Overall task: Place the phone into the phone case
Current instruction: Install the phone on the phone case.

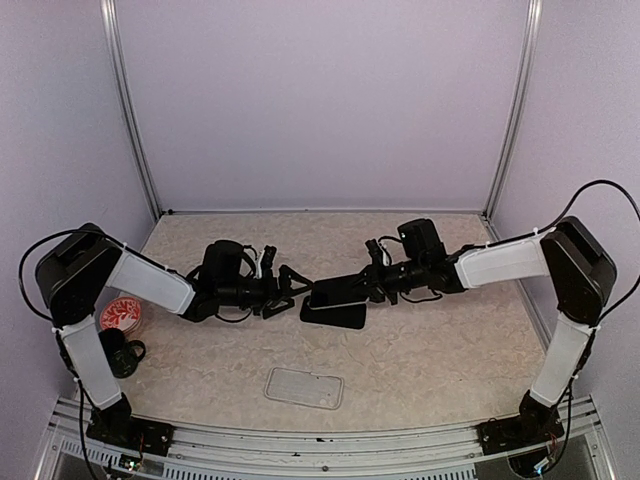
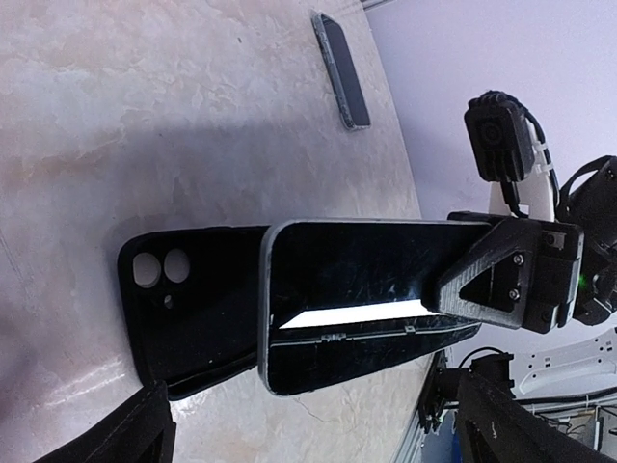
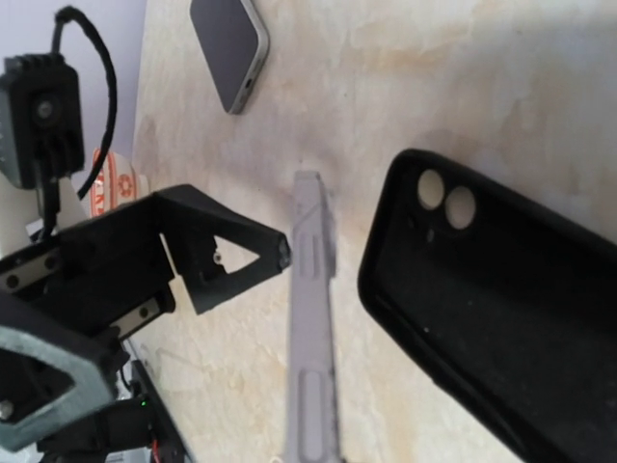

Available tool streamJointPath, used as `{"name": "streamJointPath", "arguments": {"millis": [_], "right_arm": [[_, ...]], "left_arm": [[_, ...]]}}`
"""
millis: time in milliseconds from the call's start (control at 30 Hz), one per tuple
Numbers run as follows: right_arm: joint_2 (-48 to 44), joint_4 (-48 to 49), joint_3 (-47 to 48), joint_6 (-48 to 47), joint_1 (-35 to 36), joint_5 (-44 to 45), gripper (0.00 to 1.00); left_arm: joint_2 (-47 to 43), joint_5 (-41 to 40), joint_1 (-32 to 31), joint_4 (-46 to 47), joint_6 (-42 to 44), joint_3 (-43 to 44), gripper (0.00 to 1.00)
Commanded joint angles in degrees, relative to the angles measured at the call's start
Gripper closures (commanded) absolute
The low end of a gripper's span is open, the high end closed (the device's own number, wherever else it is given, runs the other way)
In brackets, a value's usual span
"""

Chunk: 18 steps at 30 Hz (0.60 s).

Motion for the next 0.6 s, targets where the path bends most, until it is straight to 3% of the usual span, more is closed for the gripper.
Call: {"name": "streamJointPath", "arguments": {"millis": [0, 567], "right_arm": [[1.64, 4.89, 1.92, 1.57, 0.34, -3.35, 1.0], [5.91, 6.43, 2.38, 1.84, -1.24, -6.08, 1.0]], "left_arm": [[1.72, 1.88, 0.48, 3.44, -0.4, -0.23, 0.01], [5.06, 2.44, 0.65, 3.68, -0.78, 1.51, 0.01]]}}
